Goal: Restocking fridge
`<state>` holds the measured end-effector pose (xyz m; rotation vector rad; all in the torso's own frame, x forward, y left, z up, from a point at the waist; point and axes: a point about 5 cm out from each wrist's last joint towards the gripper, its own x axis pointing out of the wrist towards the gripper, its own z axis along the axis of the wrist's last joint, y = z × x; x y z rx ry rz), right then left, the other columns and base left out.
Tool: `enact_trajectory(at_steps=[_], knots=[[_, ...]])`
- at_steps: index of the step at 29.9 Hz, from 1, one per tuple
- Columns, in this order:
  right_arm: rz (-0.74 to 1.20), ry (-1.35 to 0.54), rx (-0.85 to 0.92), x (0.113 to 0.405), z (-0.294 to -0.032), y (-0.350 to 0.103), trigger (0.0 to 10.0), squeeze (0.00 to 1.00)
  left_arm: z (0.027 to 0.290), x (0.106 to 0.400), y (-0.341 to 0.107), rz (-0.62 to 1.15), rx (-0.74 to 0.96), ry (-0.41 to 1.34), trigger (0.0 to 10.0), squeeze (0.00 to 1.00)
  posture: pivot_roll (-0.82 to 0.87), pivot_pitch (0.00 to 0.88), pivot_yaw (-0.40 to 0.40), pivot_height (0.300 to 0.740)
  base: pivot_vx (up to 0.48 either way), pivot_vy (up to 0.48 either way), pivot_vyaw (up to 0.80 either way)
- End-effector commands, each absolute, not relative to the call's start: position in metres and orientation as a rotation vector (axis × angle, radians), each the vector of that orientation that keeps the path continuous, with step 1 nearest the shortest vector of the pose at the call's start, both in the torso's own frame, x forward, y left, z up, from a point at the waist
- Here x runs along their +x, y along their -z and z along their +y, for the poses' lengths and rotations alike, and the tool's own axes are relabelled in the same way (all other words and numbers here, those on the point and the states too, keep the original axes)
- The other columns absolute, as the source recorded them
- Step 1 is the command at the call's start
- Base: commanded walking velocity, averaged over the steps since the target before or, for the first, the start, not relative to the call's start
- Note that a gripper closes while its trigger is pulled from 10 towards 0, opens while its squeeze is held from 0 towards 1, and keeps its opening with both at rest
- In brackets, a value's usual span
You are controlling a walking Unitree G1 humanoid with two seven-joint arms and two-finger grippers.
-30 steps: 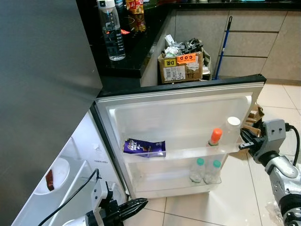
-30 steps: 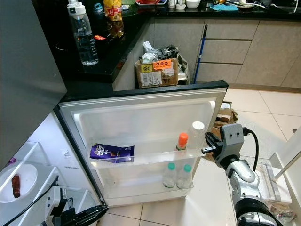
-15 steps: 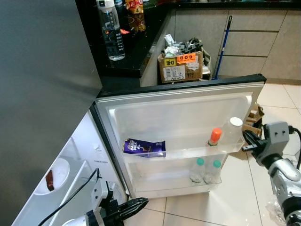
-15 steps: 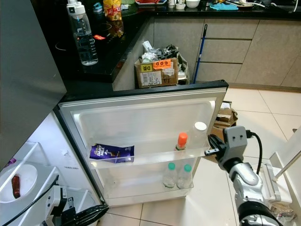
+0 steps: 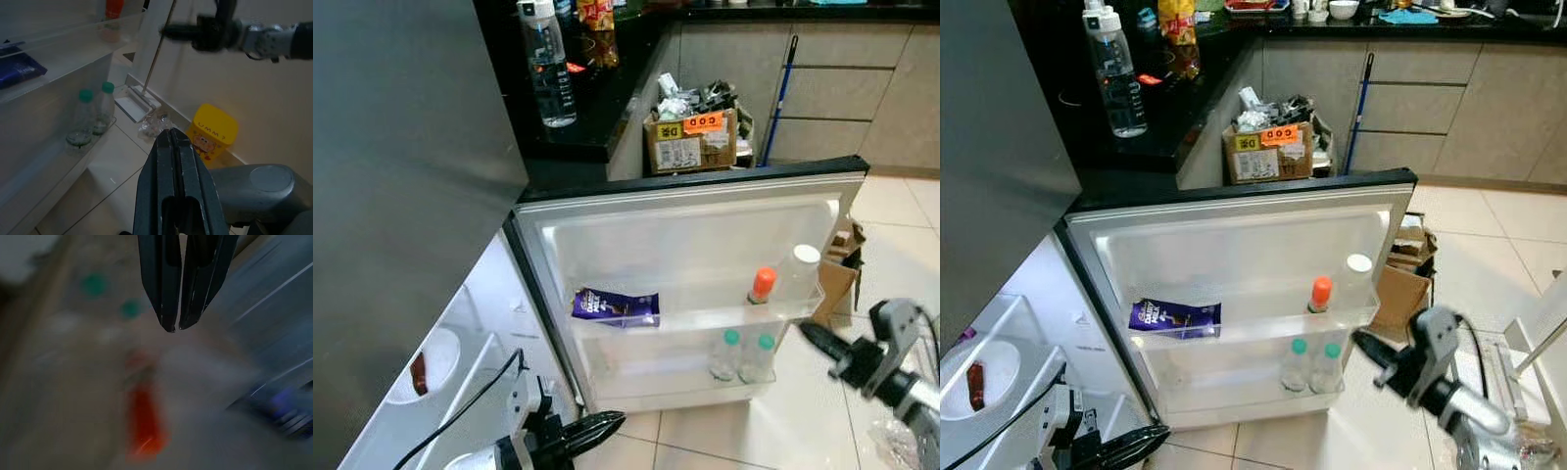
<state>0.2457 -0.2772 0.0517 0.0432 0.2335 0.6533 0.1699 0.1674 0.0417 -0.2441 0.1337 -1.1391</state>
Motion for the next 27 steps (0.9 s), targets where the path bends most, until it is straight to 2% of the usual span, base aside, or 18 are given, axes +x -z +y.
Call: enact_trajectory(at_steps=[1, 4, 5, 7, 8, 9, 10, 13, 15, 18, 24, 27], knots=[[0.287, -0.695, 0.062, 0.239, -0.273, -0.043, 10.0, 0.00, 0.171, 0.168, -0.040, 0.151, -0.236, 1.143, 10.0, 0.00, -0.02, 0.007, 0.037, 0.740, 0.000, 0.000, 0.00], [0.514, -0.640, 0.064, 0.214, -0.273, -0.003, 10.0, 0.00, 0.171, 0.169, -0.041, 0.150, -0.236, 1.145, 10.0, 0.00, -0.02, 0.010, 0.038, 0.740, 0.000, 0.000, 0.00], [0.514, -0.640, 0.064, 0.214, -0.273, -0.003, 10.0, 0.00, 0.171, 0.169, -0.041, 0.150, -0.236, 1.145, 10.0, 0.00, -0.02, 0.010, 0.038, 0.740, 0.000, 0.000, 0.00], [0.689, -0.507, 0.031, 0.195, -0.279, 0.023, 10.0, 0.00, 0.170, 0.169, -0.041, 0.147, -0.235, 1.144, 10.0, 0.00, -0.02, 0.011, 0.037, 0.740, 0.000, 0.000, 0.00], [0.689, -0.507, 0.031, 0.195, -0.279, 0.023, 10.0, 0.00, 0.170, 0.169, -0.041, 0.147, -0.235, 1.144, 10.0, 0.00, -0.02, 0.011, 0.037, 0.740, 0.000, 0.000, 0.00], [0.817, -0.377, -0.006, 0.179, -0.285, 0.039, 10.0, 0.00, 0.170, 0.169, -0.041, 0.145, -0.235, 1.143, 10.0, 0.00, -0.02, 0.011, 0.035, 0.740, 0.000, 0.000, 0.00], [0.817, -0.377, -0.006, 0.179, -0.285, 0.039, 10.0, 0.00, 0.170, 0.169, -0.041, 0.145, -0.235, 1.143, 10.0, 0.00, -0.02, 0.011, 0.035, 0.740, 0.000, 0.000, 0.00], [0.979, -0.155, -0.059, 0.149, -0.292, 0.061, 10.0, 0.00, 0.169, 0.170, -0.041, 0.143, -0.235, 1.140, 10.0, 0.00, -0.02, 0.012, 0.032, 0.740, 0.000, 0.000, 0.00], [0.979, -0.155, -0.059, 0.149, -0.292, 0.061, 10.0, 0.00, 0.169, 0.170, -0.041, 0.143, -0.235, 1.140, 10.0, 0.00, -0.02, 0.012, 0.032, 0.740, 0.000, 0.000, 0.00], [1.054, 0.003, -0.063, 0.122, -0.290, 0.077, 10.0, 0.00, 0.169, 0.170, -0.041, 0.144, -0.235, 1.135, 10.0, 0.00, -0.02, 0.012, 0.035, 0.740, 0.000, 0.000, 0.00], [1.130, 0.046, -0.074, 0.098, -0.276, 0.091, 10.0, 0.00, 0.170, 0.170, -0.039, 0.151, -0.230, 1.121, 10.0, 0.00, -0.02, 0.011, 0.037, 0.740, 0.000, 0.000, 0.00], [1.165, 0.051, -0.072, 0.085, -0.262, 0.099, 10.0, 0.00, 0.176, 0.175, -0.028, 0.196, -0.235, 1.030, 10.0, 0.00, -0.03, 0.010, 0.039, 0.740, 0.000, 0.000, 0.00]])
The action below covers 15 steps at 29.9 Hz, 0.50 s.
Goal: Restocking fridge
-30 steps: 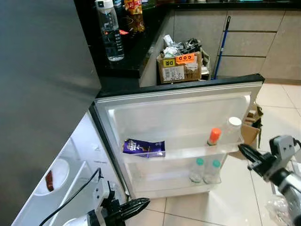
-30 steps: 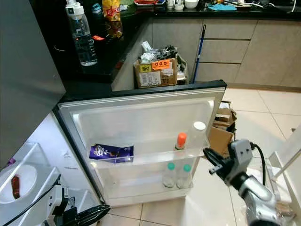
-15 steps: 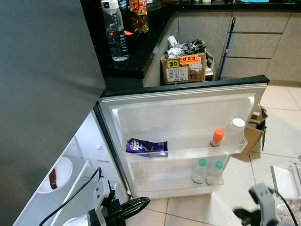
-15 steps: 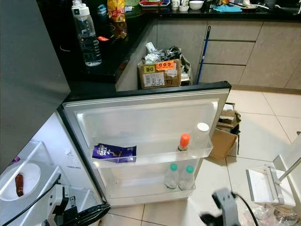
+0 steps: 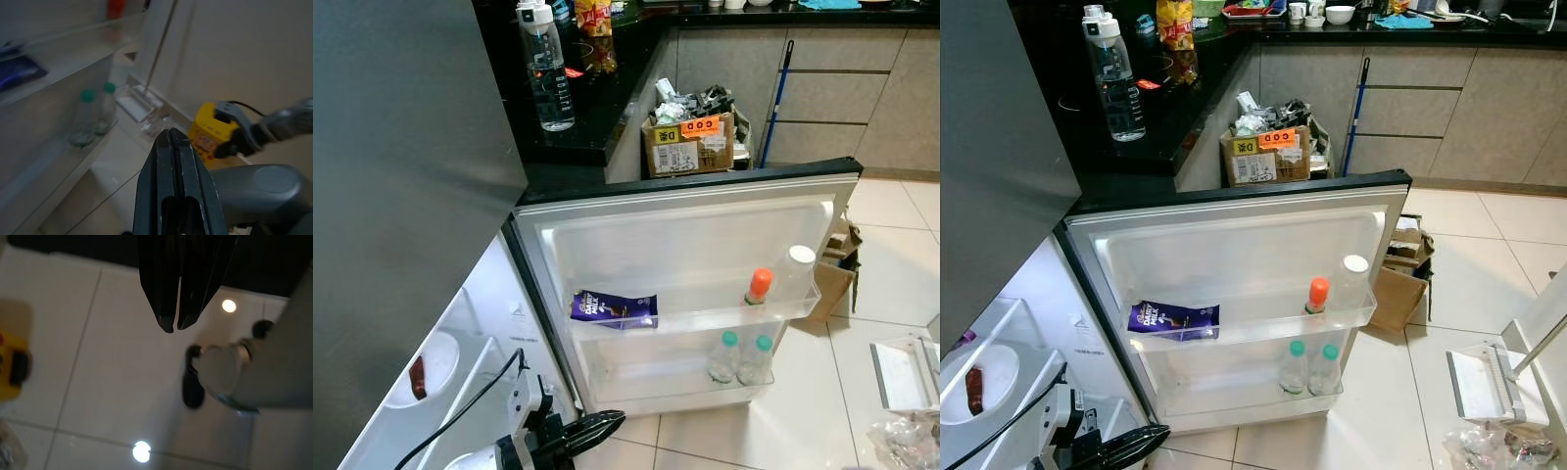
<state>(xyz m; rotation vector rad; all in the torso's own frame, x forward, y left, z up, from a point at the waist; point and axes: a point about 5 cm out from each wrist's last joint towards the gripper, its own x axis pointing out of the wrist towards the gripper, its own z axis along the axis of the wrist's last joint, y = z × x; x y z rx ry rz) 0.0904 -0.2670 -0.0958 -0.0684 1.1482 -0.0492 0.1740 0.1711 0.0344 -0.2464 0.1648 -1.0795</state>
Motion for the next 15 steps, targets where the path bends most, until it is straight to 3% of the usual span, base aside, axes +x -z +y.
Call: enact_trajectory(at_steps=[1, 9, 15], knots=[[1.170, 0.053, -0.072, 0.083, -0.258, 0.101, 10.0, 0.00, 0.179, 0.176, -0.019, 0.234, -0.235, 0.983, 10.0, 0.00, -0.03, 0.010, 0.040, 0.740, 0.000, 0.000, 0.00], [1.191, 0.047, -0.089, 0.078, -0.246, 0.106, 10.0, 0.00, 0.188, 0.175, 0.038, 0.510, -0.228, 0.651, 10.0, 0.00, -0.04, 0.005, 0.039, 0.740, 0.000, 0.000, 0.00], [1.175, 0.024, -0.162, 0.085, -0.243, 0.105, 10.0, 0.00, 0.186, 0.146, 0.076, 0.781, -0.207, 0.455, 10.0, 0.00, -0.05, 0.000, 0.027, 0.740, 0.000, 0.000, 0.00]])
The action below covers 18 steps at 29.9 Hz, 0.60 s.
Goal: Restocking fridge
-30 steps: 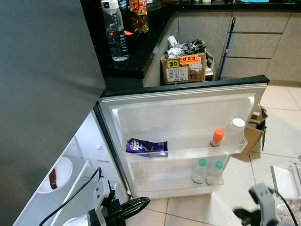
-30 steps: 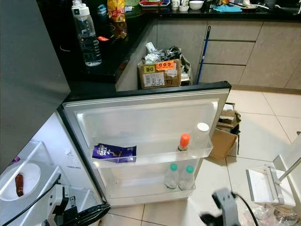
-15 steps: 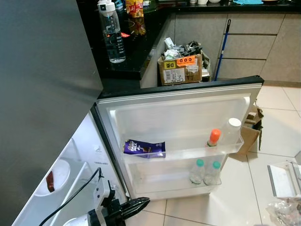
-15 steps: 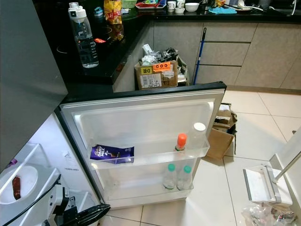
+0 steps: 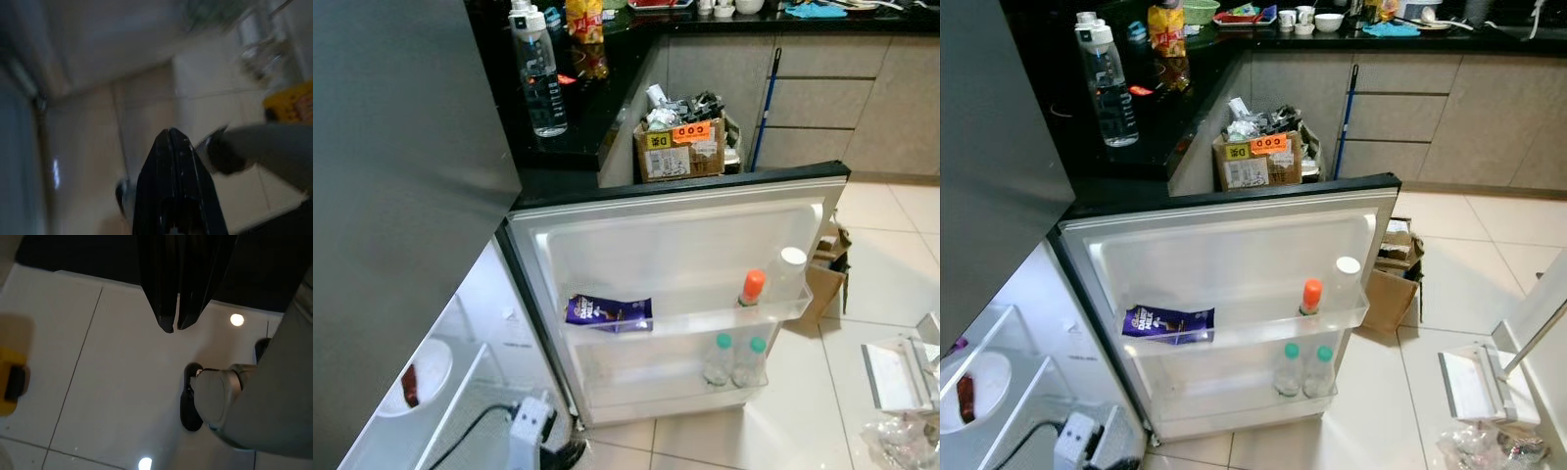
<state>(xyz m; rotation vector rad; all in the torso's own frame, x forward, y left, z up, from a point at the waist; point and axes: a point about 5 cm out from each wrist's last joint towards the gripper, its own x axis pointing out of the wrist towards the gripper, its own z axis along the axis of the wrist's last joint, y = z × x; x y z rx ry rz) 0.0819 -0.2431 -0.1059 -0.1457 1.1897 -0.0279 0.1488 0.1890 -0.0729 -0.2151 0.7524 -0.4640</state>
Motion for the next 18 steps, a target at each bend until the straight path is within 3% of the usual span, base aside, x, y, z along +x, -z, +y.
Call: enact_trajectory(at_steps=[1, 6, 18], knots=[[1.170, 0.038, -0.178, 0.087, -0.245, 0.104, 10.0, 0.00, 0.187, 0.141, 0.082, 0.827, -0.205, 0.403, 10.0, 0.00, -0.05, 0.000, 0.027, 0.740, 0.000, 0.000, 0.00], [1.147, 0.171, -0.188, 0.094, -0.263, 0.098, 10.0, 0.00, 0.188, 0.124, 0.099, 0.983, -0.187, 0.209, 10.0, 0.00, -0.05, 0.000, 0.006, 0.740, 0.000, 0.000, 0.00], [1.114, 0.191, -0.204, 0.106, -0.271, 0.093, 10.0, 0.00, 0.194, 0.130, 0.101, 1.045, -0.190, 0.087, 10.0, 0.00, -0.05, 0.000, -0.003, 0.740, 0.000, 0.000, 0.00]])
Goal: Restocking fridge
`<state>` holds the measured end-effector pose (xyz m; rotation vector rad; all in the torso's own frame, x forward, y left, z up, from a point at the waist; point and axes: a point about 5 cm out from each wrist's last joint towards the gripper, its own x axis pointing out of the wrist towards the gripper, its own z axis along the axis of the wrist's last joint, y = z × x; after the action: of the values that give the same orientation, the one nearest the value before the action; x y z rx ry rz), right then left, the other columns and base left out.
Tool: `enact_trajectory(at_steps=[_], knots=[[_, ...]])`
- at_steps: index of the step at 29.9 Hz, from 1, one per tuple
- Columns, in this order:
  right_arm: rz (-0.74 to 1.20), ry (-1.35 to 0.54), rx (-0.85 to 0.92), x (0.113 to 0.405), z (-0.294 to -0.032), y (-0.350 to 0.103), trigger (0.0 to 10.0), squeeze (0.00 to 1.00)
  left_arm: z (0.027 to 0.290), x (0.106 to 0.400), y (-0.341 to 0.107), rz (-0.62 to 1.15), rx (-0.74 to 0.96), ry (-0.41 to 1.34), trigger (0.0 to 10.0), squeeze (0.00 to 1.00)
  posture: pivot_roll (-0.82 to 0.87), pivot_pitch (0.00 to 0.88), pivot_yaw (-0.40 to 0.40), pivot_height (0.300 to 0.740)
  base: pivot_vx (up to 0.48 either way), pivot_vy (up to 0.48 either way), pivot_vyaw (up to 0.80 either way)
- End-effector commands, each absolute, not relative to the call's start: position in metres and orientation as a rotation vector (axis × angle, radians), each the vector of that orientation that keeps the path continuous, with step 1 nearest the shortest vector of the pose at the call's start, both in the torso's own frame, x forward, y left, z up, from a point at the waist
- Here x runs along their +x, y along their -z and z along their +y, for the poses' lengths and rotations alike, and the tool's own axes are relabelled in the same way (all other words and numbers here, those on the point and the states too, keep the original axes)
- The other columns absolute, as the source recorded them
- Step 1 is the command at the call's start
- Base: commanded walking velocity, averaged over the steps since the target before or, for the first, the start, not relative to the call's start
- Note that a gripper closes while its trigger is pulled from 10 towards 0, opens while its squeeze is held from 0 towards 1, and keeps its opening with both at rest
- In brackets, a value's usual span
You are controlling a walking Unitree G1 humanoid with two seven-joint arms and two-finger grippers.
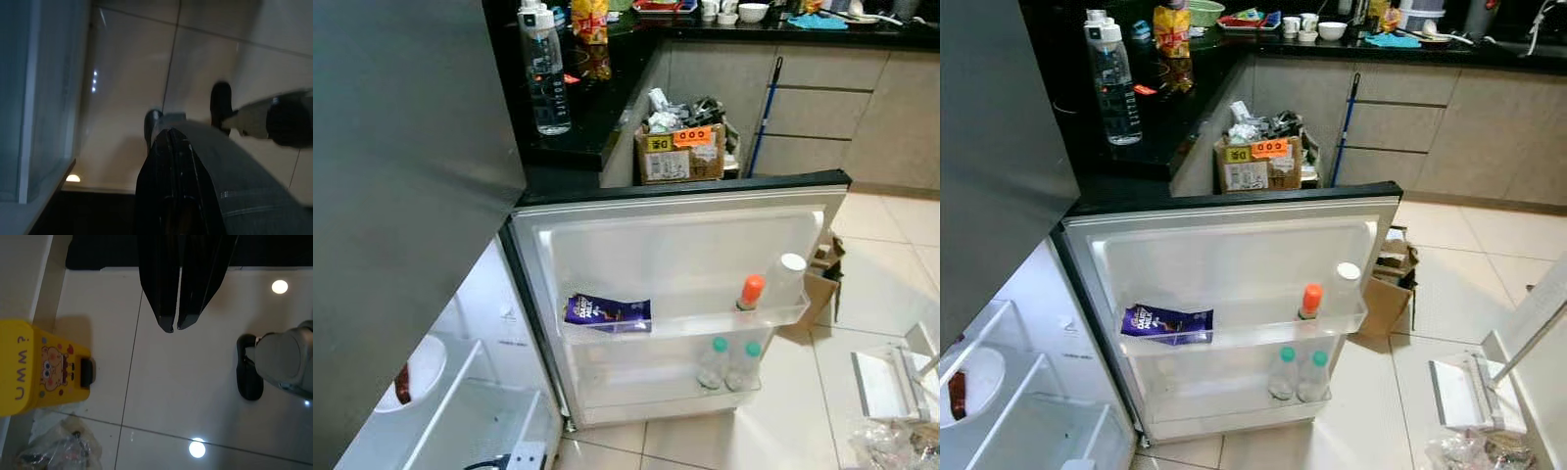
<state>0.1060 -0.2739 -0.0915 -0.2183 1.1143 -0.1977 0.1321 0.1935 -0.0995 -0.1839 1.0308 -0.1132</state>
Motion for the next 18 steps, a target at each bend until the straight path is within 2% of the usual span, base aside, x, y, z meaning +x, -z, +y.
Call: enact_trajectory(at_steps=[1, 9, 18], knots=[[1.114, 0.191, -0.204, 0.106, -0.271, 0.093, 10.0, 0.00, 0.194, 0.130, 0.101, 1.045, -0.190, 0.087, 10.0, 0.00, -0.05, 0.000, -0.003, 0.740, 0.000, 0.000, 0.00], [1.126, 0.070, -0.203, 0.111, -0.251, 0.097, 10.0, 0.00, 0.198, 0.136, 0.100, 1.047, -0.151, 0.030, 10.0, 0.00, -0.04, 0.000, -0.006, 0.740, 0.000, 0.000, 0.00], [1.110, 0.105, -0.202, 0.116, -0.261, 0.093, 10.0, 0.00, 0.203, 0.125, 0.103, 1.091, -0.099, -0.015, 10.0, 0.00, -0.02, 0.000, -0.029, 0.740, 0.000, 0.000, 0.00]])
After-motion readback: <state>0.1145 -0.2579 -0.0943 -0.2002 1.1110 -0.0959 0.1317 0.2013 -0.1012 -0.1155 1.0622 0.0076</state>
